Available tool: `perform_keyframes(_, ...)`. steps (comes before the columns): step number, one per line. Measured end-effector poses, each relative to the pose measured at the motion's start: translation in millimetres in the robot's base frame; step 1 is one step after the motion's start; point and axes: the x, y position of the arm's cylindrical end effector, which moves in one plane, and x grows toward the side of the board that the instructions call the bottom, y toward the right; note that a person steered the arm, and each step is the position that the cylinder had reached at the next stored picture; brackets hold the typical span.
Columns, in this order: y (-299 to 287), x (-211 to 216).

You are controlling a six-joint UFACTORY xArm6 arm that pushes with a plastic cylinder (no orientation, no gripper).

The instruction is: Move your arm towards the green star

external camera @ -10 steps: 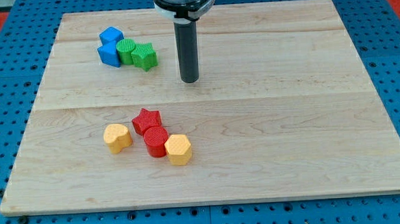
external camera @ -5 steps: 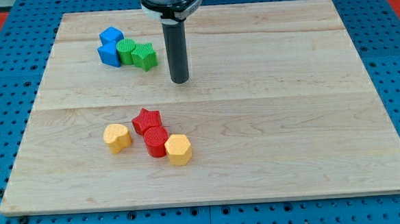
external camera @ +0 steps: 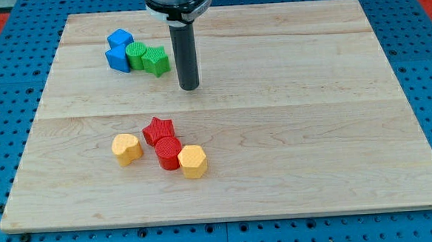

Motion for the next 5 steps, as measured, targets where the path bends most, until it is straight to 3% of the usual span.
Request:
perform_keyframes(2, -48.4, 1.8)
perform_keyframes(5, -54.9, 20.3)
